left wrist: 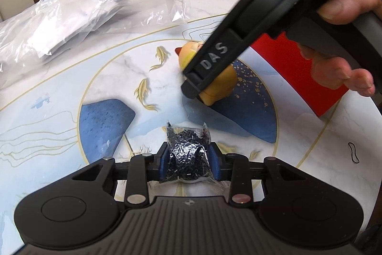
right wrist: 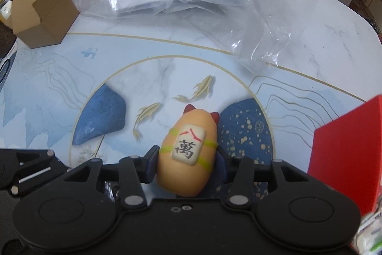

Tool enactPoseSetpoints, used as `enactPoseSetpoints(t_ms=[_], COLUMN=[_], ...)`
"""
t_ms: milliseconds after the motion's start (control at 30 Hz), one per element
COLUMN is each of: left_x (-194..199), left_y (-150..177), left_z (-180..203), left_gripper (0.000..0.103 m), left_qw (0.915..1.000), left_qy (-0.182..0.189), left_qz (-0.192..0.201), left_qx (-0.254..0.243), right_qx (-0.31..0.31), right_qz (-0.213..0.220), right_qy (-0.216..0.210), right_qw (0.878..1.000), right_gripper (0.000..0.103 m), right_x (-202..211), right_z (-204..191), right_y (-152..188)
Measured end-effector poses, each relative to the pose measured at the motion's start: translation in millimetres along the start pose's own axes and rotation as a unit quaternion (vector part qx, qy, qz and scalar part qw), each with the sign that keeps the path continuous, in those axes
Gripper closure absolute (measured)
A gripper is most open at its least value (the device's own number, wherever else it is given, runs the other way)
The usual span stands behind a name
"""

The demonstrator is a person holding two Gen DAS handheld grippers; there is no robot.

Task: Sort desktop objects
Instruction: 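Lift and carry the foil packet with the left tool while the right tool carries the figurine to the shoebox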

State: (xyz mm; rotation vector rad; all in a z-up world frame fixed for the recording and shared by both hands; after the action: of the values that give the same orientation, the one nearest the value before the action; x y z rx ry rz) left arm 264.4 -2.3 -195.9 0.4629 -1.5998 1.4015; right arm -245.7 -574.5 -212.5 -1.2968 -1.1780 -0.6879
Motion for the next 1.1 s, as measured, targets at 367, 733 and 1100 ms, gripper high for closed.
enactPoseSetpoints(t_ms=[367,733,1100], left_x=[26,55,79], left_y=[13,20,18], left_z=[2,10,38], left_gripper=[0.070,0.070,0.070], left_qw=[0.9999,0.9997,0.9996], left_qy=[-0.002,0.000,0.019], left_qz=[0.006,0.015,0.018], left_qx=[0.013,0.017,0.007], right_qx=[0.008,0.036,0.057], right_qz=[0.004,0.002,0.005], right_qy=[-0.003,-0.026,-0.038], right_qw=[1.000,0.999,0.998], right_gripper=[0.057,0.057,0.057], right_x=[28,62,106], right_z=[-7,-25,-22], right_y=[22,55,91])
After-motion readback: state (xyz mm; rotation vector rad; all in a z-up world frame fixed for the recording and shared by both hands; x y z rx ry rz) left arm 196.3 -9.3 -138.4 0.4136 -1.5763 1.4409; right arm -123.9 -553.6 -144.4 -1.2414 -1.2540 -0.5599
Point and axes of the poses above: each gripper's, at about its wrist camera, not at the fingertips, and x roughly against the way its jaws point, z to its right, y to its underside, the point moved 9 cm from there along -x, roughly the way its jaws point, and after that the axes turned 2 degrees about z, right-handed, at the moved point
